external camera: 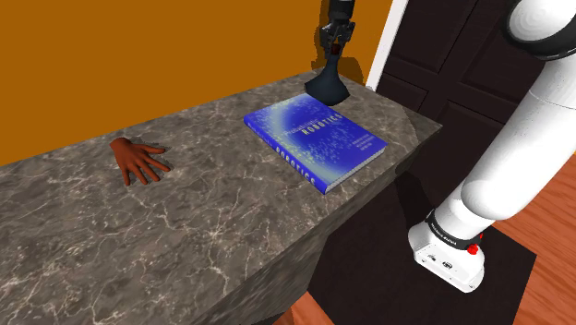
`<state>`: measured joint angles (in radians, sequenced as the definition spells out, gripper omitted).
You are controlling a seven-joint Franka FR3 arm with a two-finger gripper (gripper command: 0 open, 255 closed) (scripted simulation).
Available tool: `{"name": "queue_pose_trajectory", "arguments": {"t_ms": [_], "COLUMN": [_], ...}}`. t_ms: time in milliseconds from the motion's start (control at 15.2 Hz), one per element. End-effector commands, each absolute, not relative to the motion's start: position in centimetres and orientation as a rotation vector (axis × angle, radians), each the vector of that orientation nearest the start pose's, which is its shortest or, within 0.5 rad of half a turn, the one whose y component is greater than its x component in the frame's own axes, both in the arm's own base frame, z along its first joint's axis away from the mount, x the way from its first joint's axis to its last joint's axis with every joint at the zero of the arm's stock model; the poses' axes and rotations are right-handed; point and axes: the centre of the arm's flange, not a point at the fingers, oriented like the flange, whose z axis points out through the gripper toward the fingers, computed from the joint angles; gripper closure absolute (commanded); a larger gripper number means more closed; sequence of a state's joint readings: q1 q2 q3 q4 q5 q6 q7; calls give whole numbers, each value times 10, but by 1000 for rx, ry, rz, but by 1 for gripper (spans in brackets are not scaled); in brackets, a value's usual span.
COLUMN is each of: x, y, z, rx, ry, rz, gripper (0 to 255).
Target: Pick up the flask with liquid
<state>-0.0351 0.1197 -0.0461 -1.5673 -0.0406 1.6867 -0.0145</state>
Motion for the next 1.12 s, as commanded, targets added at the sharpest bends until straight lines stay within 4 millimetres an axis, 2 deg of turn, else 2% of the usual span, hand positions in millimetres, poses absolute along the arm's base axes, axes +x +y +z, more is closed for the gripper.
{"name": "queue_pose_trajectory", "arguments": {"t_ms": [0,462,1056], "x": [596,596,596], "y": [-51,-51,-51], "z": [566,567,614], "rx": [-3186,-3186,-3186], "ry": [98,98,98], "rz": [5,5,5], "gripper": [255,255,255]}}
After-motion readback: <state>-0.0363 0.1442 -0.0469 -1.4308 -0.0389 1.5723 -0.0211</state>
